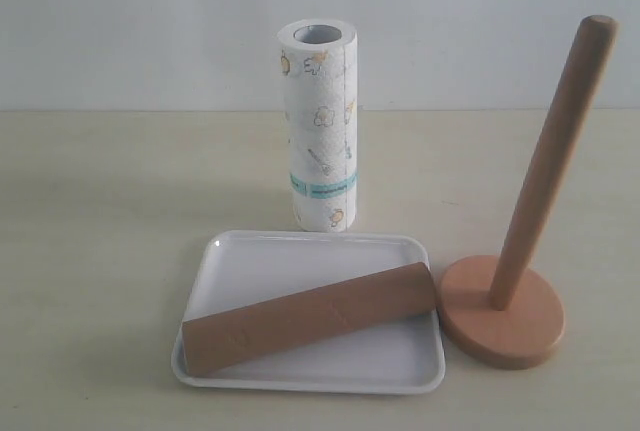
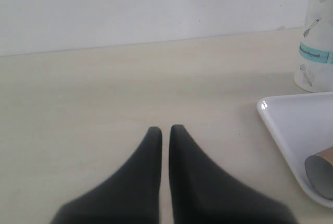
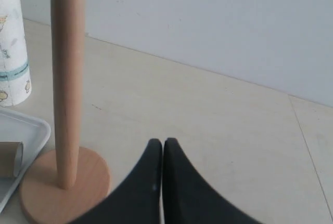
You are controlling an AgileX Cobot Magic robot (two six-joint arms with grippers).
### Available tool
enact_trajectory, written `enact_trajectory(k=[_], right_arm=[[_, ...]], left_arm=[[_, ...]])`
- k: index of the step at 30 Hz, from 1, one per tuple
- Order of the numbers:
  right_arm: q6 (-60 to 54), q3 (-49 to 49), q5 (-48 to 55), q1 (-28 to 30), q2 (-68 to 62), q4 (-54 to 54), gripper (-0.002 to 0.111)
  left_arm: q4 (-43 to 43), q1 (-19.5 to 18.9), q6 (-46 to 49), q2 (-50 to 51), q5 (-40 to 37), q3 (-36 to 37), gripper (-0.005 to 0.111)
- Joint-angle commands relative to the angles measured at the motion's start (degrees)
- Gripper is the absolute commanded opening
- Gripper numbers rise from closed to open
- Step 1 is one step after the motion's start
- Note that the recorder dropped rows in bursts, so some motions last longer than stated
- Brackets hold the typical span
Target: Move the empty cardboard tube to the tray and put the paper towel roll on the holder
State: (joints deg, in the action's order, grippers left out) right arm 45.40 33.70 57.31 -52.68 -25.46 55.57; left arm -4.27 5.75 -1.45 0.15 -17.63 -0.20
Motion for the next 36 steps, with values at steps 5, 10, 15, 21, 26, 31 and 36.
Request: enact_trajectory(k=[5, 10, 15, 21, 26, 31, 36], right_arm=[[0.53, -0.05, -0.59, 0.17, 0.21, 0.08, 0.000], [3.47, -0.05, -2.54, 6.54, 4.77, -1.08, 0.000], [3.96, -2.97, -21.94, 35.50, 15.75, -6.18, 0.000], [3.93, -17.85, -43.47, 55.39, 23.73, -12.64, 0.000], [4.10, -19.32, -46.75, 56.10, 23.60, -13.30, 0.000], [2.34, -19.32, -46.75, 56.10, 23.60, -15.57, 0.000], [-28.48, -19.42, -46.38, 56.10, 23.60, -43.39, 0.000]], left_arm=[[-0.05, -0.14, -0.01, -0.15, 0.08, 0.20, 0.005], [-0.05, -0.14, -0.01, -0.15, 0.08, 0.20, 0.005], [-0.05, -0.14, -0.01, -0.15, 0.08, 0.20, 0.005], [-0.05, -0.14, -0.01, -0.15, 0.08, 0.20, 0.005], [-0.05, -0.14, -0.01, -0.15, 0.08, 0.20, 0.005], [-0.05, -0.14, -0.01, -0.15, 0.08, 0.20, 0.005], [-0.05, -0.14, -0.01, -0.15, 0.08, 0.20, 0.005]])
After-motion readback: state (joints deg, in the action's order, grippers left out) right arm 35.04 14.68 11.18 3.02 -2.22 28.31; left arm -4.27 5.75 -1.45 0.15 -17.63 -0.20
